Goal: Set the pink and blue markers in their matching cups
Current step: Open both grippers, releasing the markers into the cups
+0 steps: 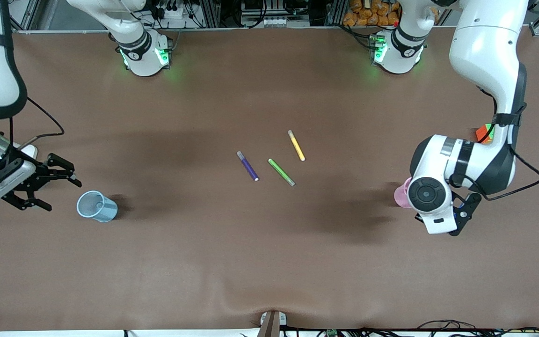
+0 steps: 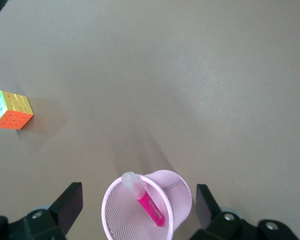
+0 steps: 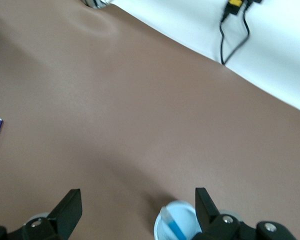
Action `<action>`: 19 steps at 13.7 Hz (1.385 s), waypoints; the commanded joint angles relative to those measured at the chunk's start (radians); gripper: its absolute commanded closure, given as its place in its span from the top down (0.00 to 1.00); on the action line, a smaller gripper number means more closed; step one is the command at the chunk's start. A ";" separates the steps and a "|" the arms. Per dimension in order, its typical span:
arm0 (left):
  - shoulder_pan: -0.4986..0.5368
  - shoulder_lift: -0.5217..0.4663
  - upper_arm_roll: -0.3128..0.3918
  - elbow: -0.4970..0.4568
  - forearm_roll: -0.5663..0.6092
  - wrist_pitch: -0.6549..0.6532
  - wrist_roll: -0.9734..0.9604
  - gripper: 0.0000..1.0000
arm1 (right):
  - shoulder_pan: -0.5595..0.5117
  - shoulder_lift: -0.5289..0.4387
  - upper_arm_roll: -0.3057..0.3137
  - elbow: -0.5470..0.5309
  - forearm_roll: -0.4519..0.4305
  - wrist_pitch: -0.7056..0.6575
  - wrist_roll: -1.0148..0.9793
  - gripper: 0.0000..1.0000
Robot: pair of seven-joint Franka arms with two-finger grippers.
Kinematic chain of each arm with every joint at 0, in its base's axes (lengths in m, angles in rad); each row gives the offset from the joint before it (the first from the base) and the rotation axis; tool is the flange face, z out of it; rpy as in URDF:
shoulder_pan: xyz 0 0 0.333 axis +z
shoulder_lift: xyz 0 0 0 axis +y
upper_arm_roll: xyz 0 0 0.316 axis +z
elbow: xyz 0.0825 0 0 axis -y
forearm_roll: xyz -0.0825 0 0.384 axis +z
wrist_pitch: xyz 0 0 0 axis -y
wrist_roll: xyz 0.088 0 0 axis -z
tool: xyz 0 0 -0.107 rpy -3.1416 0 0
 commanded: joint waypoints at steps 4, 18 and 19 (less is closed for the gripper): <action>0.057 -0.120 -0.001 -0.001 -0.148 -0.040 0.263 1.00 | 0.022 -0.150 0.007 -0.013 -0.256 -0.161 0.391 1.00; 0.327 -0.444 0.003 -0.001 -0.460 -0.126 1.197 1.00 | 0.111 -0.181 -0.078 0.271 -0.399 -0.779 0.957 1.00; 0.344 -0.467 0.003 -0.005 -0.477 -0.142 1.269 1.00 | 0.111 -0.181 -0.076 0.278 -0.399 -0.799 0.970 1.00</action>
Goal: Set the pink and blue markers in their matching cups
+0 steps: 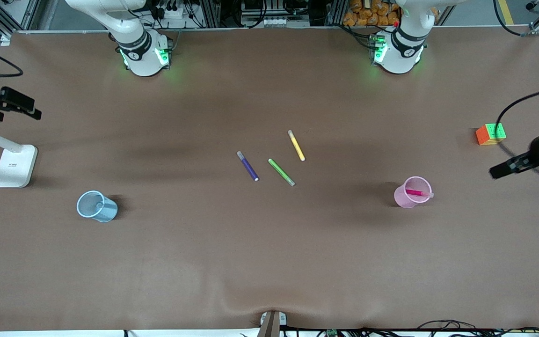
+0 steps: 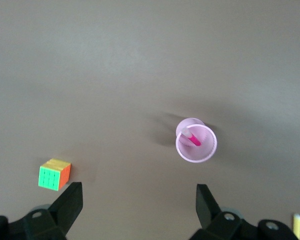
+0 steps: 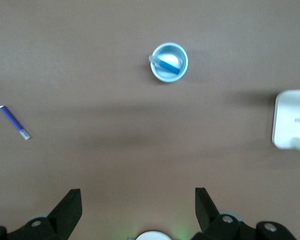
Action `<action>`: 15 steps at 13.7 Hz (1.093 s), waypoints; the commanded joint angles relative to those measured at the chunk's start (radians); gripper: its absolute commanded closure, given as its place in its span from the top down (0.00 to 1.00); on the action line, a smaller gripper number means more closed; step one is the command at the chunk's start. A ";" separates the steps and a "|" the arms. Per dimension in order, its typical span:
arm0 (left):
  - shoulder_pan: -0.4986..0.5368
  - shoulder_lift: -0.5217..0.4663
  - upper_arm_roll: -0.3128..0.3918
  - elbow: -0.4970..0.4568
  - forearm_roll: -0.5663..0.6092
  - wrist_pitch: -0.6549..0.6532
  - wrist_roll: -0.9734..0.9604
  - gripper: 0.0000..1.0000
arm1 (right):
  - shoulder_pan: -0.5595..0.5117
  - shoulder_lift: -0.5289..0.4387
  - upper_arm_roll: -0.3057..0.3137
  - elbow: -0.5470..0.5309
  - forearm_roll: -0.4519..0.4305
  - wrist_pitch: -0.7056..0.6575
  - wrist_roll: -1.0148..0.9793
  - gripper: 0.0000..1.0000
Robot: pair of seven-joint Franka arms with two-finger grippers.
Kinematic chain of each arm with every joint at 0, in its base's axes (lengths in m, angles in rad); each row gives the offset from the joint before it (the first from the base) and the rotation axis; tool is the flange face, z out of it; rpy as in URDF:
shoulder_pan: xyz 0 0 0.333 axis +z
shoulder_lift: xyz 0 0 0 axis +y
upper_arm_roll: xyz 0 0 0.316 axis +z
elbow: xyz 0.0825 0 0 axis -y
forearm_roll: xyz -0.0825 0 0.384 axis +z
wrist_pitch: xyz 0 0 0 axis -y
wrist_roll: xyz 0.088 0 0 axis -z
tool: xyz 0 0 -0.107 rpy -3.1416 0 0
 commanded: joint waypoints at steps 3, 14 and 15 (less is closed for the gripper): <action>0.055 -0.110 -0.005 -0.024 -0.062 -0.097 0.215 1.00 | -0.001 -0.002 0.010 0.049 -0.023 -0.073 0.059 1.00; -0.160 -0.293 0.118 -0.163 -0.062 -0.153 0.181 1.00 | -0.072 0.018 0.107 0.122 -0.043 -0.035 0.045 1.00; -0.161 -0.313 0.116 -0.180 -0.064 -0.156 0.178 1.00 | -0.070 0.019 0.107 0.122 -0.045 -0.031 0.045 1.00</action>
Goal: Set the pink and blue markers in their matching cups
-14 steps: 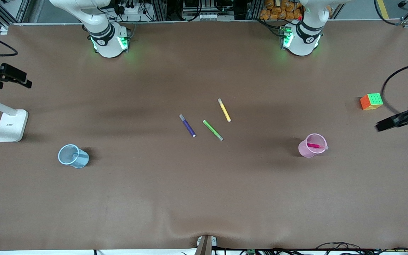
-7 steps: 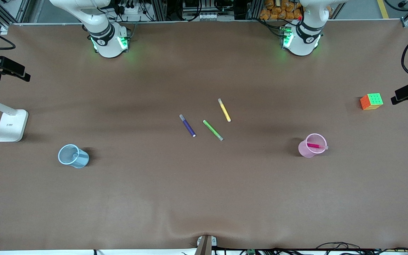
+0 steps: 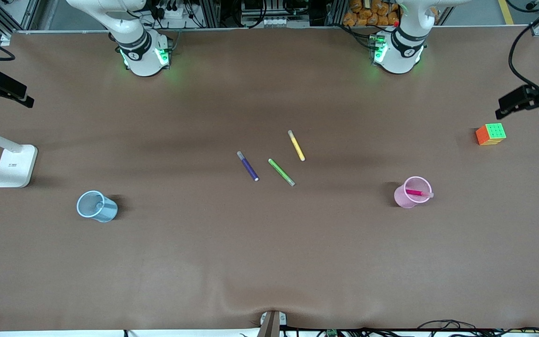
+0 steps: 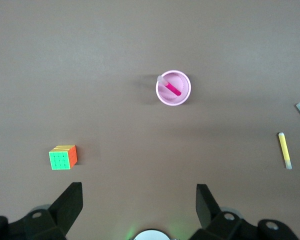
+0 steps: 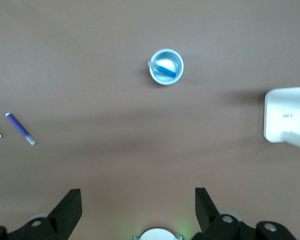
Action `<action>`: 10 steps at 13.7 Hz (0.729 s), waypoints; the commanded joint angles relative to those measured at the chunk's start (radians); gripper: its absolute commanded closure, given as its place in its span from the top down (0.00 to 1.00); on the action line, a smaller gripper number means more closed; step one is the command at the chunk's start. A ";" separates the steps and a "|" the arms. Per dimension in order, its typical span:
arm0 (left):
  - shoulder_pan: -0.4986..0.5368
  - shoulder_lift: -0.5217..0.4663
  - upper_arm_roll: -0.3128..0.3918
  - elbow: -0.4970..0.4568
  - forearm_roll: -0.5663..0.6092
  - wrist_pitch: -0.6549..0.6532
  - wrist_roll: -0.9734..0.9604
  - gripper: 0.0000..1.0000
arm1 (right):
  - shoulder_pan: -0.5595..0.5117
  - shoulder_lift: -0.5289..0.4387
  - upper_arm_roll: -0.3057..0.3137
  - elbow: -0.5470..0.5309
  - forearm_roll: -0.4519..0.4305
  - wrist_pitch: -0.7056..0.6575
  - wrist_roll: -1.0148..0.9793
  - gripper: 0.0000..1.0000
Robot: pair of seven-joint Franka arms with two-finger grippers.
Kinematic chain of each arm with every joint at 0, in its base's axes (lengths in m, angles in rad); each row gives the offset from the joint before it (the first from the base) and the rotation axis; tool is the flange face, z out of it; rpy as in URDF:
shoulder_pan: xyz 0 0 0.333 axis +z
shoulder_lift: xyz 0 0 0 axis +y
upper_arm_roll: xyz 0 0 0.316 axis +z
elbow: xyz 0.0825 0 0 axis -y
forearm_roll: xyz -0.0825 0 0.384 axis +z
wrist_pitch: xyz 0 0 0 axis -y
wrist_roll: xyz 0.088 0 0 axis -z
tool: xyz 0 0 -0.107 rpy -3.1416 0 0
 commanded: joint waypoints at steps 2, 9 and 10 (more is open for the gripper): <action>-0.012 -0.112 0.017 -0.115 -0.013 0.000 -0.009 1.00 | 0.010 0.017 0.008 0.026 -0.026 0.019 0.003 1.00; -0.006 -0.141 0.006 -0.155 -0.013 -0.001 -0.032 1.00 | 0.010 0.016 0.005 0.019 -0.029 0.028 0.003 1.00; -0.004 -0.138 0.006 -0.152 -0.011 -0.001 -0.032 1.00 | 0.012 0.016 0.005 0.019 -0.029 0.028 0.005 1.00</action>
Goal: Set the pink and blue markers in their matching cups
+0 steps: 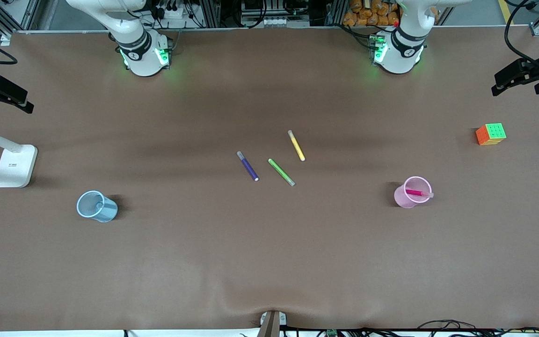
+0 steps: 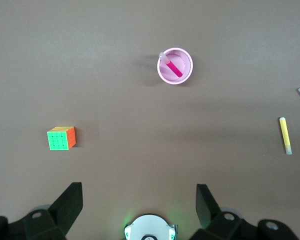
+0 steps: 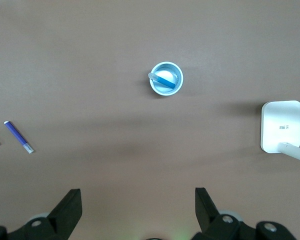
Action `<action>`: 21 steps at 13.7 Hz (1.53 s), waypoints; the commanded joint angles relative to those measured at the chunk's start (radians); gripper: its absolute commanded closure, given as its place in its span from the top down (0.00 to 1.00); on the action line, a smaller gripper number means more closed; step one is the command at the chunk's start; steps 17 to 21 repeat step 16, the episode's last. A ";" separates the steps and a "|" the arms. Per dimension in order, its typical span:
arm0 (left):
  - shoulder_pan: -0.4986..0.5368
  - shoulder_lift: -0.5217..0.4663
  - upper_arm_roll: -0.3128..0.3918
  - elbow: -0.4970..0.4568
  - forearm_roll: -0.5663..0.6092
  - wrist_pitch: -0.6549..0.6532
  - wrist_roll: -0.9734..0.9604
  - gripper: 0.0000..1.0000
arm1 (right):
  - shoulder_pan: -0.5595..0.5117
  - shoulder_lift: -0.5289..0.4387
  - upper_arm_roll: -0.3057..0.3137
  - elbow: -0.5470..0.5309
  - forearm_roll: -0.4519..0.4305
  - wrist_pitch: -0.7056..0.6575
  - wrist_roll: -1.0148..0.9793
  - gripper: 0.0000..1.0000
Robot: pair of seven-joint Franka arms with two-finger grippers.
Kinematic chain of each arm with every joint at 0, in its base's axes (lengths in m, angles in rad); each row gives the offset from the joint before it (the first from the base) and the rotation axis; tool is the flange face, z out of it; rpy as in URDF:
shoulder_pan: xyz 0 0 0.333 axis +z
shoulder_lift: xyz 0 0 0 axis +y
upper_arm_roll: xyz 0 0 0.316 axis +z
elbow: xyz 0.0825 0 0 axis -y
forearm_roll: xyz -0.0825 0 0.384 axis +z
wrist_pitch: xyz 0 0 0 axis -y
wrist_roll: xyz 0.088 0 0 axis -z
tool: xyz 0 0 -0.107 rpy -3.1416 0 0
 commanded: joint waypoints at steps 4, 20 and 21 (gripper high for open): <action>0.003 -0.010 -0.029 -0.005 0.001 -0.033 -0.067 1.00 | 0.005 0.009 0.003 0.009 -0.017 0.008 0.003 1.00; 0.003 0.045 -0.023 0.088 0.003 -0.058 -0.064 1.00 | 0.020 0.014 0.005 0.004 -0.017 0.008 -0.039 1.00; 0.003 0.045 -0.023 0.088 0.003 -0.058 -0.064 1.00 | 0.020 0.014 0.005 0.004 -0.017 0.008 -0.039 1.00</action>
